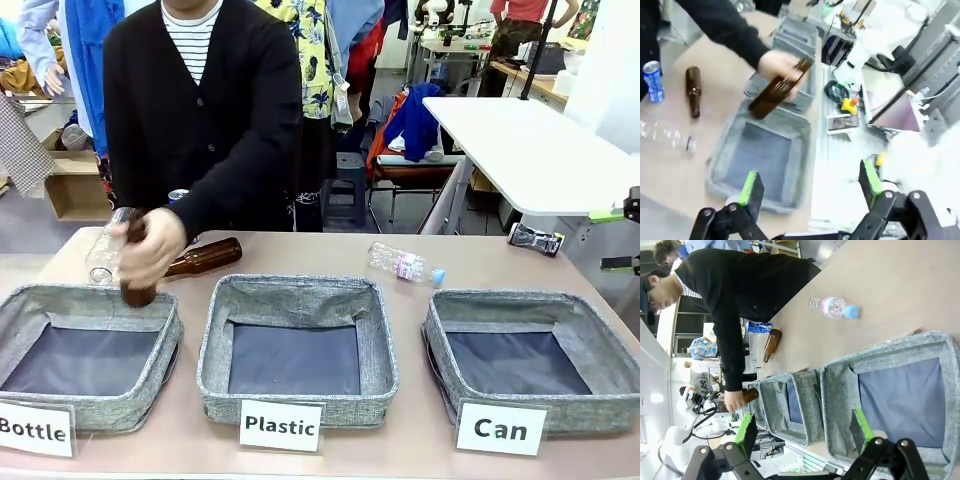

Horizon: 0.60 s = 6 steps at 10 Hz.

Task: Sort the can waste into the basket.
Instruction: Pick up the can waste from the table and place it in the right Fabric basket.

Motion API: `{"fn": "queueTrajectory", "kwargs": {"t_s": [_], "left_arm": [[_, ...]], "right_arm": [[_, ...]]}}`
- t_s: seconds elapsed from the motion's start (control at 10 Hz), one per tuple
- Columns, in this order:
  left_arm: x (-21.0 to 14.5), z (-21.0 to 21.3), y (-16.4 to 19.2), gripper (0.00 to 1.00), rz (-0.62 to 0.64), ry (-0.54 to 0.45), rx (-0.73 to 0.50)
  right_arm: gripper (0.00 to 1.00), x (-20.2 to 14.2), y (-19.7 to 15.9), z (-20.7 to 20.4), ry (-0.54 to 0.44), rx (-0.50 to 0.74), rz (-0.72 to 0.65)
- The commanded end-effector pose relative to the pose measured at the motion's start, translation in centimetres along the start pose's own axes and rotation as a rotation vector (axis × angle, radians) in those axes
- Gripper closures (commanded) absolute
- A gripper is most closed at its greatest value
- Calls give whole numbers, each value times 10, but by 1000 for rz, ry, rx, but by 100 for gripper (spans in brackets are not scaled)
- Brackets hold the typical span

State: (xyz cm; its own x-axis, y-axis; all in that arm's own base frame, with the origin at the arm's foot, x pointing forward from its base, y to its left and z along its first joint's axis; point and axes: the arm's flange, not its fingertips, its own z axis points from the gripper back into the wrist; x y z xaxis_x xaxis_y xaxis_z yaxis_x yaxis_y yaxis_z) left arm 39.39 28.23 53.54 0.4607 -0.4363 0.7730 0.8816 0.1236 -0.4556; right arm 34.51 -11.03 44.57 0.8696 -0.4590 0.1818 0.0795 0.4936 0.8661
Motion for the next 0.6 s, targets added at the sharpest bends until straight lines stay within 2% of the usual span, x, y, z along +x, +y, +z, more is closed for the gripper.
{"fn": "queueTrajectory", "kwargs": {"t_s": [0.0,0.1,0.2,0.3,0.4,0.5], "left_arm": [[-28,61,-14,0,-74,-78,75],[-56,93,-28,0,-92,-110,110],[-86,117,-39,0,-126,-175,72],[-117,137,-44,0,-170,-287,65],[-142,145,-47,0,-232,-360,31],[-149,148,-39,0,-270,-418,-4]], "right_arm": [[0,2,0,-2,-14,26,12],[0,2,0,-2,-14,26,12],[0,2,0,-2,-14,26,12],[0,2,0,-2,-14,26,12],[0,2,0,-2,-14,26,12],[0,2,0,-2,-14,26,12]]}}
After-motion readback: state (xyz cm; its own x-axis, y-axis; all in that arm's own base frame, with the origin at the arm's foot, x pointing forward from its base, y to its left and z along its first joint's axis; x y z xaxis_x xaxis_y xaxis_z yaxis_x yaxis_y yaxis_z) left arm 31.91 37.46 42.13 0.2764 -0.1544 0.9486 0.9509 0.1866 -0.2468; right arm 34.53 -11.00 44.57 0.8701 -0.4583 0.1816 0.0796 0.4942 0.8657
